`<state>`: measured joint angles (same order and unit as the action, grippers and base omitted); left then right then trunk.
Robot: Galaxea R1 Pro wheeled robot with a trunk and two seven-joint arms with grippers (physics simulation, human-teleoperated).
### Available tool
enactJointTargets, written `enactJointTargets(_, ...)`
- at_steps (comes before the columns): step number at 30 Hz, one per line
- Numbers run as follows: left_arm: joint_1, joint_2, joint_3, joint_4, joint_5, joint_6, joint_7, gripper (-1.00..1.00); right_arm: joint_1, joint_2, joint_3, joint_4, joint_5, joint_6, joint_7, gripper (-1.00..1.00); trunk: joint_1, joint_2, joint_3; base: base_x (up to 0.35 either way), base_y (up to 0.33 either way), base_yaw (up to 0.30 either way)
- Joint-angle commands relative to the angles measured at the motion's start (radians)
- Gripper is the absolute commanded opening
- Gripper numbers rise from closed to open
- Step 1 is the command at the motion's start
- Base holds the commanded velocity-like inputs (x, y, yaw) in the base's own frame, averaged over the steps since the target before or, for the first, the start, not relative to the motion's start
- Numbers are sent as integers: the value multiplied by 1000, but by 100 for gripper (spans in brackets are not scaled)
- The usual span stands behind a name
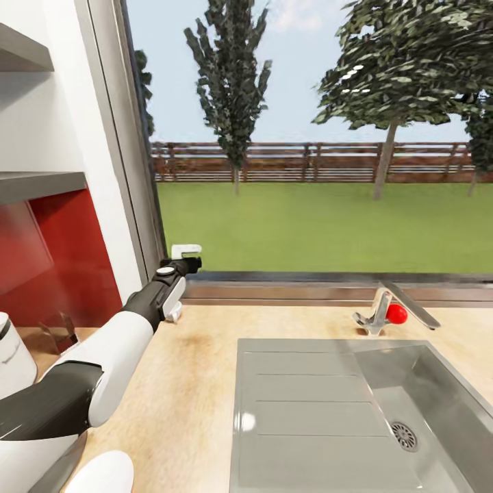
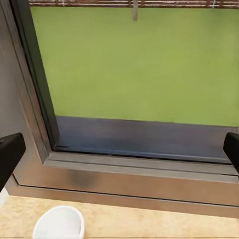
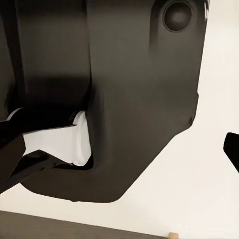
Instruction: Set up a coffee station on the kitchen countertop: keep the coffee maker on the countertop, move the bottle of coffee from the kitchen shelf to the counter next to the coffee maker, place a paper coffee filter on top of the coffee maker, put the saucer next to the coffee maker with the coffee cup on the saucer, and place the electric kettle next to the coffee maker.
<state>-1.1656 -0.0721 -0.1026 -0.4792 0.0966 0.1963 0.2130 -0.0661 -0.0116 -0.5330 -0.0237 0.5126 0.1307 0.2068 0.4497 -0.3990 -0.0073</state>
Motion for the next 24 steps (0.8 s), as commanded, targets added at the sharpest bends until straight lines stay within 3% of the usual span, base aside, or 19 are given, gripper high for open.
enactJointTargets(1, 0, 1, -8, -1, 10, 11, 8, 100, 0, 0, -9, -2, 9, 6, 5, 100, 0, -1, -2, 0, 0, 0)
enactJointTargets(10, -13, 10, -12, -1, 17, 189, -9, 100, 0, -1, -9, -2, 9, 4, 5, 100, 0, -1, -17, 0, 0, 0)
enactJointTargets(16, -11, 12, -12, -5, 13, 211, -53, 100, 0, -1, -9, -2, 9, 4, 3, 100, 0, -1, -26, 0, 0, 20)
enactJointTargets(24, -3, 12, -11, -17, 9, 203, -56, 100, 0, -1, -9, -2, 9, 4, 3, 100, 0, -1, -39, 0, 0, 67)
